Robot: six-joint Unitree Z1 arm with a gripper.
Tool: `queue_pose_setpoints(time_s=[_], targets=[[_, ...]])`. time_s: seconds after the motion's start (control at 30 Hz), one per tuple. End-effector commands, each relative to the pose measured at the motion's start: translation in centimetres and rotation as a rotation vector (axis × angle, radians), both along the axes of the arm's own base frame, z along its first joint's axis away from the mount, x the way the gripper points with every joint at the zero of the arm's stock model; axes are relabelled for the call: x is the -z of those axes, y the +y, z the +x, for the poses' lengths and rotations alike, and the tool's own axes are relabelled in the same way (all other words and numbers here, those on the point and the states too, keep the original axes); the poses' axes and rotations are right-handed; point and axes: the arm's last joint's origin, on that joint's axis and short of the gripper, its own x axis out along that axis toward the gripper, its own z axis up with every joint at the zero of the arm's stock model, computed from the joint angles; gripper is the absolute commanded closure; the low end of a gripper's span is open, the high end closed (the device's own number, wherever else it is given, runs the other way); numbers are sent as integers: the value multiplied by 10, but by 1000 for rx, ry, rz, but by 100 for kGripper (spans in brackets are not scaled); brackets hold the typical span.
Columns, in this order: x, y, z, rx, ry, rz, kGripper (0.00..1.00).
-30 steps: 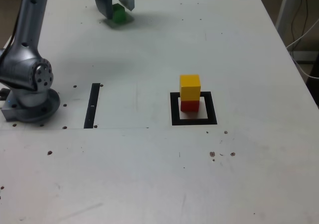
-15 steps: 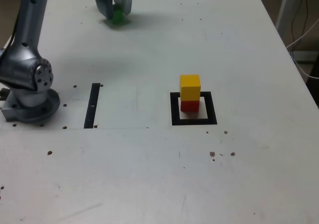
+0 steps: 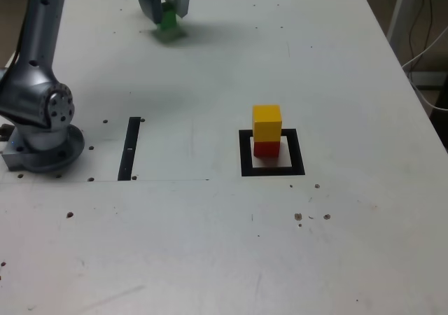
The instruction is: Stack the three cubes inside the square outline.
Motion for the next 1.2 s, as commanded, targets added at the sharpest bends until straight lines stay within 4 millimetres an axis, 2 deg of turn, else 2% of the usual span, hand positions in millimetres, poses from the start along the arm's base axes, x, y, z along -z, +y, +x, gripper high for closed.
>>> queue_pose_setpoints(time_s=[0.0,0.3,0.73,0.87,1.17], targets=[[-12,-13,3,21,-12,7,77],[-46,-81,26,149,-45,10,77],[-73,-215,81,363,-78,33,77],[-75,-242,93,408,-84,30,77],[-77,-291,111,480,-95,24,77]])
